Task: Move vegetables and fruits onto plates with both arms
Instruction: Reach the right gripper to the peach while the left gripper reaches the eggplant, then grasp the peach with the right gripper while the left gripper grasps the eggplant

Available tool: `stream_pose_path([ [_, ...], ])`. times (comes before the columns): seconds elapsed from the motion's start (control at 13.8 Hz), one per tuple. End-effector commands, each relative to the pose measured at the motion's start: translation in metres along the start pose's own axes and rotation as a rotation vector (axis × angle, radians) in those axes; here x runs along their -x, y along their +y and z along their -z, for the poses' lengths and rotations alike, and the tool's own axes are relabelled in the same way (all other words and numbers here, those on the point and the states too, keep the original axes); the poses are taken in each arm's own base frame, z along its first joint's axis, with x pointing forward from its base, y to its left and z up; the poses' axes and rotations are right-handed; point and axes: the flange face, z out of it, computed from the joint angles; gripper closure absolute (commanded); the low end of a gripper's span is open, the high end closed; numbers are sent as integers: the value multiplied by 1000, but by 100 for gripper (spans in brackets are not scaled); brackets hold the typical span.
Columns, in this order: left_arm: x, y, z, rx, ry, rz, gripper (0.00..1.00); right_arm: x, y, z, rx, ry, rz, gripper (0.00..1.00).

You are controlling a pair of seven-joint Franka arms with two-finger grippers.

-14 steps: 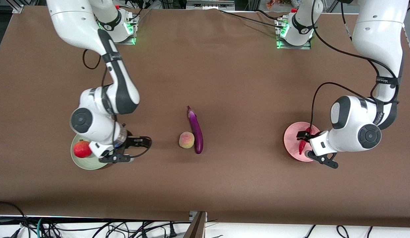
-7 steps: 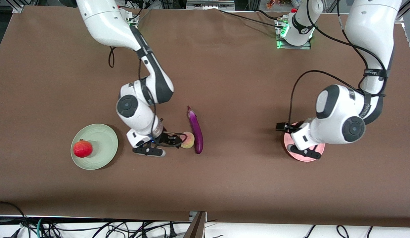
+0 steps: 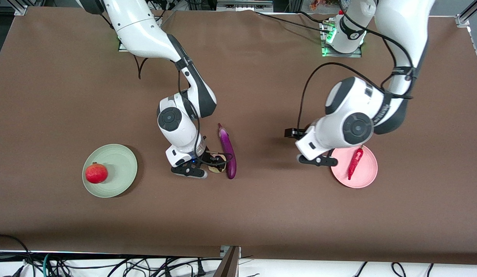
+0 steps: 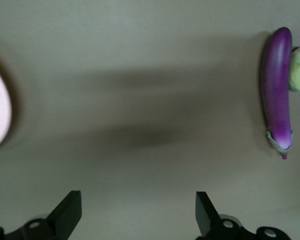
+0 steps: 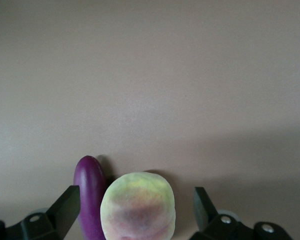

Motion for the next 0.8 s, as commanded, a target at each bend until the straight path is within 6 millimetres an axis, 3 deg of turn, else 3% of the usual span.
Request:
stream_pose_path([
  [0.0, -17, 8, -25, 28, 28, 32, 0, 1, -5, -2, -23, 1, -24, 0],
  [0.36, -36, 13, -61, 74, 72, 46, 0, 16, -11, -29, -56, 30, -18, 0],
  [0.73, -31, 35, -73, 108, 58, 83, 0, 27, -14, -45, -49, 30, -2, 0],
])
